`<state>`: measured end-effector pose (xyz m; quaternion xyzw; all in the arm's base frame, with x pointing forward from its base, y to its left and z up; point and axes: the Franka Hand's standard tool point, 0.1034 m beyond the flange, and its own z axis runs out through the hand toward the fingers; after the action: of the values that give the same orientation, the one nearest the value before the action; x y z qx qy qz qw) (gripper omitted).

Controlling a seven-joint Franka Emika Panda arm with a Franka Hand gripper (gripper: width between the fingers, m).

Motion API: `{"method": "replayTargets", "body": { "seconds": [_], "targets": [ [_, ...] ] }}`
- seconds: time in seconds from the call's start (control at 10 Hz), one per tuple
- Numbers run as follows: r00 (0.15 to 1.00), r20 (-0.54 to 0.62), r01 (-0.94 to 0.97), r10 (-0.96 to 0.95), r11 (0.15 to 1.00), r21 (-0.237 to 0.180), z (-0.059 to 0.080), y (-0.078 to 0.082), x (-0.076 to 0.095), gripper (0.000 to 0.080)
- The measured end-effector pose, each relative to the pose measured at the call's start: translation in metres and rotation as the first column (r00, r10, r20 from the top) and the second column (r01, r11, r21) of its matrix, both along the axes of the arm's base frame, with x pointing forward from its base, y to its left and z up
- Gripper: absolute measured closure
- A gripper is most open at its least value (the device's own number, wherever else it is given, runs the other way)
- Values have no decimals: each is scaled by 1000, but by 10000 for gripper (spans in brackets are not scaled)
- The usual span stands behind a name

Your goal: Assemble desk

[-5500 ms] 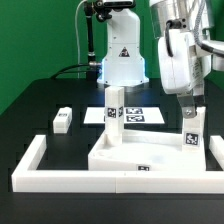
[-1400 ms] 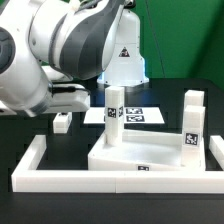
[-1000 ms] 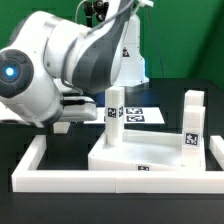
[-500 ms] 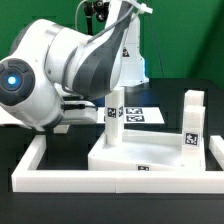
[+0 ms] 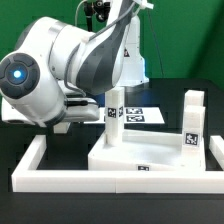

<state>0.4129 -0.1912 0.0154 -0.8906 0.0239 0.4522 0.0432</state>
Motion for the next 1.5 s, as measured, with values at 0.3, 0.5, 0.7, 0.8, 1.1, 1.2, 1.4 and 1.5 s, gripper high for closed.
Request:
{"method": "replayTargets", "body": {
  "seconds": [0.3, 0.5, 0.7, 0.8, 1.1, 1.2, 1.4, 1.5],
  "targets": [
    [1000, 1, 3, -3, 1000, -1, 0, -2, 0, 422],
    [1000, 1, 4, -4, 1000, -1, 0, -2, -1, 512],
    [1000, 0, 5, -5, 1000, -1, 0, -3, -1, 512],
    [1000, 0, 6, -6, 1000, -1, 0, -3, -1, 512],
    [999, -46, 28, -28, 999, 14, 34, 0, 9, 511],
    [1000, -14, 25, -25, 999, 19, 52, 3, 21, 511],
    [999, 42, -5, 5, 1000, 9, 71, 2, 29, 511],
    [999, 45, 5, -4, 1000, -8, 50, -12, 21, 511]
  ]
}}
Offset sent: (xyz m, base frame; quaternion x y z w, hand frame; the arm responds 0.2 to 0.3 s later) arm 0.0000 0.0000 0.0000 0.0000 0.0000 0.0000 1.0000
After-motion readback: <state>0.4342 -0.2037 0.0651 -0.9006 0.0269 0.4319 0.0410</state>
